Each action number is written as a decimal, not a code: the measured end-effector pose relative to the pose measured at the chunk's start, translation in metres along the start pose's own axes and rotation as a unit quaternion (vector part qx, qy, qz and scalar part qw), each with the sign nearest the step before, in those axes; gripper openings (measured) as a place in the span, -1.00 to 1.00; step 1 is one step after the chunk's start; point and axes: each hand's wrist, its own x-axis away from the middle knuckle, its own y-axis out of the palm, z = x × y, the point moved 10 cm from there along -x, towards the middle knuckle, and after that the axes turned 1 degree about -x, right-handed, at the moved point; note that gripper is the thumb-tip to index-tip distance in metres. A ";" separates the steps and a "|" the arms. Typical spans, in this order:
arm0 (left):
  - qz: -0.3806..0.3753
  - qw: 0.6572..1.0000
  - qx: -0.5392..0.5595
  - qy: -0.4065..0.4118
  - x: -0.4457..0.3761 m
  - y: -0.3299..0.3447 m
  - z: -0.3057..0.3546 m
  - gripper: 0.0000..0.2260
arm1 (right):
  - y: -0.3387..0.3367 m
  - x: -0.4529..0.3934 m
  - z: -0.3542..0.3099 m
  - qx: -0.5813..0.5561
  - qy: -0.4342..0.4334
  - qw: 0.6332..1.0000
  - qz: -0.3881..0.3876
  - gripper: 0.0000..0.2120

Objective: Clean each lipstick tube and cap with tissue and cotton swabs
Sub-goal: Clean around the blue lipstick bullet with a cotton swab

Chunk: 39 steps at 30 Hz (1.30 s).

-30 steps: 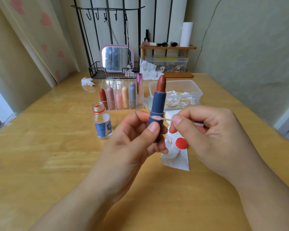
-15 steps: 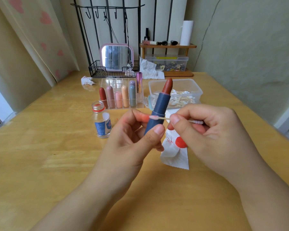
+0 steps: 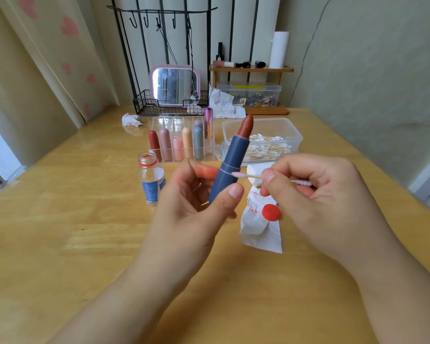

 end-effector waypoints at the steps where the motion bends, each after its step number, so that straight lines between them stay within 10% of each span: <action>1: 0.008 1.000 -0.011 -0.001 0.000 -0.001 0.000 -0.79 | 0.001 0.001 0.001 -0.005 0.003 1.000 0.002 -0.71; 39: -0.067 0.957 0.246 -0.140 0.004 0.022 -0.025 -0.85 | 0.000 0.000 0.003 -0.039 -0.028 0.999 0.001 -0.88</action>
